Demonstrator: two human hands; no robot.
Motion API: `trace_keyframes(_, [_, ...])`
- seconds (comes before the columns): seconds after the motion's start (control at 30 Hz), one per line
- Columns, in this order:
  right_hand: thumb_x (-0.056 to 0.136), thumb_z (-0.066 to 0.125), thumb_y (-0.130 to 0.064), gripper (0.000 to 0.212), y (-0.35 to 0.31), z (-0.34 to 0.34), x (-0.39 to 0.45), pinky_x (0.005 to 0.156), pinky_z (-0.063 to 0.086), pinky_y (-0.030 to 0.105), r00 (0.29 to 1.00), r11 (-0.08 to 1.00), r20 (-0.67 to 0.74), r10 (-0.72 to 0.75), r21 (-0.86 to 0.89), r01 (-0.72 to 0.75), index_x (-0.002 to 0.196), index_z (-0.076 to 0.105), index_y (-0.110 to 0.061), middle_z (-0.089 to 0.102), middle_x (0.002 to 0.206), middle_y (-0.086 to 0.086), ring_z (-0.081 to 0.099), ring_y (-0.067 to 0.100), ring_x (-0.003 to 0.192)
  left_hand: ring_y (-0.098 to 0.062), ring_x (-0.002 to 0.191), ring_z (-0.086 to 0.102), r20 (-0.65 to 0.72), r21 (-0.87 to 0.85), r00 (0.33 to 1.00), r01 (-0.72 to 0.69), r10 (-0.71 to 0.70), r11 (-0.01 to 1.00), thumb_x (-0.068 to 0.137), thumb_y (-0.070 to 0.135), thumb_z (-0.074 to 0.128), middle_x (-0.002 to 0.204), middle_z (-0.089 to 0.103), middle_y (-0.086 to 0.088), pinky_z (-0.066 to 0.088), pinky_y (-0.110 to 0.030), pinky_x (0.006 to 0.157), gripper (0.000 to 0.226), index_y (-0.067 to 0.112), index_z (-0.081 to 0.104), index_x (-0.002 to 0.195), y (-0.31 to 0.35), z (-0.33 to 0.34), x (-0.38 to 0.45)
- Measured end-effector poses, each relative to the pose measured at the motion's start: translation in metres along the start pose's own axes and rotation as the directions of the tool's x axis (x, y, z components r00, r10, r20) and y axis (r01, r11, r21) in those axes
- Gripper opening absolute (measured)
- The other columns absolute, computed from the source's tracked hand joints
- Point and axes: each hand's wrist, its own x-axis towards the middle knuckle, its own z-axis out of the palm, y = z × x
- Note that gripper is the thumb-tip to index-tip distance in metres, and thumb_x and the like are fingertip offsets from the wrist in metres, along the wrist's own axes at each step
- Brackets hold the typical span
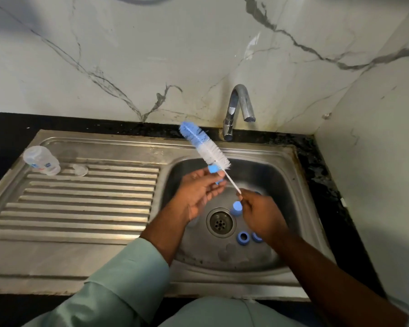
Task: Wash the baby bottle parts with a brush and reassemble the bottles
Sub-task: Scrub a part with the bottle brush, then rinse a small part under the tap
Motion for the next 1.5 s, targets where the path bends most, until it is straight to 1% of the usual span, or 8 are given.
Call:
trace_keyframes(0.13, [0.098,0.044,-0.023,0.025,0.038,-0.005,-0.009,0.076,0.048,0.034,0.988,0.987,-0.02,0.154,-0.031,-0.155,0.11,0.064,-0.016,0.069,0.097,0.013,0.064,0.033,0.089,-0.021,0.096,0.07,-0.101,0.044,0.995,0.005,-0.001,0.999,0.086,0.013,0.074,0.103,0.073,-0.01,0.058,-0.032,0.08,0.029,0.011,0.062,0.113,-0.014,0.014,0.01])
trace_keyframes(0.43, [0.094,0.051,-0.017,0.024,0.148,-0.031,-0.048,0.084,0.047,0.04,0.836,0.873,-0.294,0.464,-0.012,-0.488,0.11,0.067,-0.009,0.061,0.107,0.018,0.061,0.037,0.098,-0.02,0.068,0.065,0.059,0.237,0.996,0.046,-0.062,0.97,0.079,-0.01,0.072,0.081,0.063,-0.012,0.057,-0.028,0.066,0.044,0.017,0.042,0.097,-0.064,0.078,0.037])
trace_keyframes(0.7, [0.091,0.055,-0.013,0.021,0.193,-0.043,-0.027,0.077,0.047,0.041,0.712,0.805,-0.464,0.527,0.003,-0.593,0.1,0.07,0.0,0.063,0.105,0.025,0.06,0.042,0.093,-0.01,0.065,0.051,0.143,0.557,0.988,-0.034,-0.056,0.83,0.086,0.021,0.075,0.084,0.062,-0.003,0.045,-0.019,0.051,0.042,0.012,0.059,0.123,-0.094,0.124,0.06])
trace_keyframes(0.87, [0.086,0.055,-0.023,0.027,0.22,-0.043,-0.026,0.07,0.05,0.038,0.769,0.833,-0.438,0.466,-0.076,-0.549,0.096,0.074,-0.006,0.066,0.095,0.022,0.062,0.04,0.083,-0.009,0.063,0.049,0.149,0.65,0.989,-0.105,0.01,0.753,0.091,0.029,0.069,0.085,0.057,-0.007,0.038,-0.012,0.04,0.035,0.004,0.059,0.115,-0.102,0.121,0.078])
trace_keyframes(1.0, [0.085,0.068,-0.015,0.023,0.232,-0.04,-0.024,0.072,0.048,0.039,0.803,0.844,-0.405,0.438,-0.123,-0.522,0.106,0.072,-0.007,0.064,0.093,0.021,0.06,0.04,0.085,-0.007,0.075,0.056,0.083,0.658,0.996,-0.072,0.023,0.75,0.084,0.02,0.076,0.094,0.058,-0.001,0.043,-0.018,0.055,0.036,0.011,0.053,0.11,-0.098,0.106,0.086])
trace_keyframes(1.17, [0.086,0.066,-0.029,0.033,0.218,-0.04,-0.015,0.079,0.041,0.04,0.778,0.792,-0.451,0.436,-0.217,-0.57,0.113,0.068,-0.011,0.062,0.099,0.017,0.054,0.039,0.09,-0.013,0.088,0.061,0.022,0.644,0.999,-0.036,0.028,0.764,0.082,0.023,0.079,0.102,0.063,-0.001,0.051,-0.028,0.069,0.036,0.019,0.057,0.11,-0.087,0.087,0.099])
trace_keyframes(1.33, [0.092,0.047,-0.035,0.034,0.139,-0.04,0.042,0.089,0.043,0.034,0.922,0.965,-0.362,0.141,-0.159,-0.21,0.104,0.071,-0.014,0.067,0.103,0.009,0.059,0.029,0.098,-0.008,0.082,0.063,-0.002,0.567,0.986,-0.134,0.164,0.813,0.077,0.016,0.082,0.094,0.067,0.002,0.051,-0.018,0.069,0.031,0.017,0.065,0.103,-0.063,0.069,0.106])
trace_keyframes(1.5, [0.092,0.06,-0.017,0.026,0.052,-0.031,0.146,0.098,0.044,0.029,0.957,0.958,-0.271,0.107,0.286,-0.026,0.113,0.068,-0.005,0.067,0.113,0.011,0.06,0.022,0.107,-0.01,0.084,0.059,-0.059,0.473,0.977,-0.155,0.207,0.867,0.075,-0.013,0.074,0.103,0.062,-0.008,0.05,-0.008,0.06,0.046,-0.002,0.059,0.117,-0.048,0.054,0.115])
